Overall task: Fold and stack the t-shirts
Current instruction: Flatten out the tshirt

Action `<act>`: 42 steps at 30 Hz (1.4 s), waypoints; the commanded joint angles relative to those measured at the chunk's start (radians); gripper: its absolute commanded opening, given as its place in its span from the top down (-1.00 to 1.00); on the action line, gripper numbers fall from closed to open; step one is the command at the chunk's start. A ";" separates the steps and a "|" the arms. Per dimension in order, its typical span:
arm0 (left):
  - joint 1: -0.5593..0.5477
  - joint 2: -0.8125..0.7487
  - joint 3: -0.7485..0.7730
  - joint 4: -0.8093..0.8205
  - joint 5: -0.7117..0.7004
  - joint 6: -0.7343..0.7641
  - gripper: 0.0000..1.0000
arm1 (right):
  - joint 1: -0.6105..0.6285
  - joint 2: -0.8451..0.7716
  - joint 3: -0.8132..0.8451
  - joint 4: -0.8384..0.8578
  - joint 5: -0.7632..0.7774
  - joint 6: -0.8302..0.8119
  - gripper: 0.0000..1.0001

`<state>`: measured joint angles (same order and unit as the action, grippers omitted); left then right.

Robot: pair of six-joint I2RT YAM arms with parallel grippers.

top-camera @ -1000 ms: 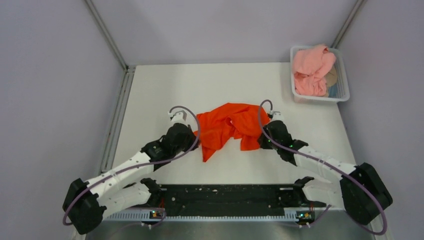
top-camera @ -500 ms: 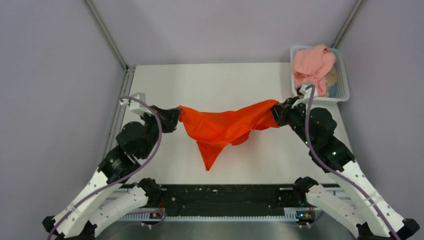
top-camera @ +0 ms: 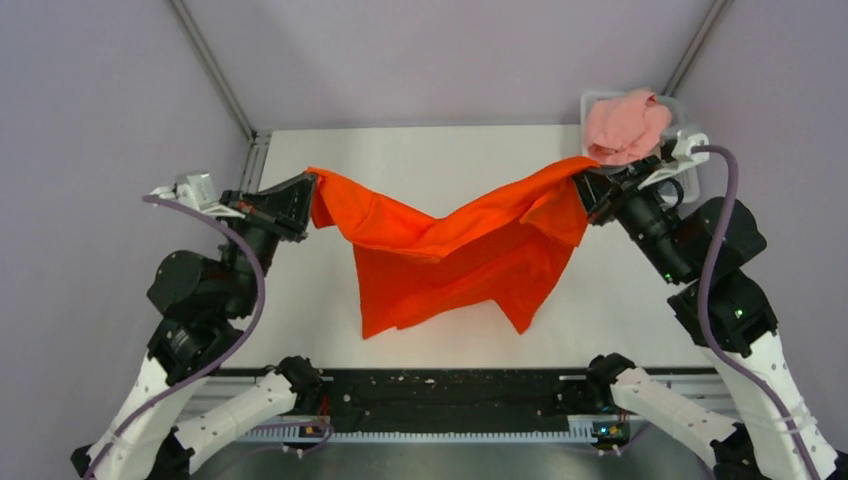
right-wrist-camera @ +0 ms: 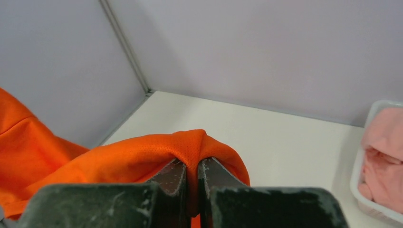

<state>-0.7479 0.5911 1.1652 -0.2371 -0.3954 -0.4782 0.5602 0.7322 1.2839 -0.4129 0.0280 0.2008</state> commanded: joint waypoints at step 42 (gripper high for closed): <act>0.506 0.410 -0.410 -0.027 0.273 -0.215 1.00 | -0.067 0.375 -0.324 -0.030 -0.075 -0.352 1.00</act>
<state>-0.2428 1.0954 0.8482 -0.2546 -0.0765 -0.5793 0.4343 1.1500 0.9878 -0.3618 -0.1024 -0.2489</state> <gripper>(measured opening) 0.018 0.014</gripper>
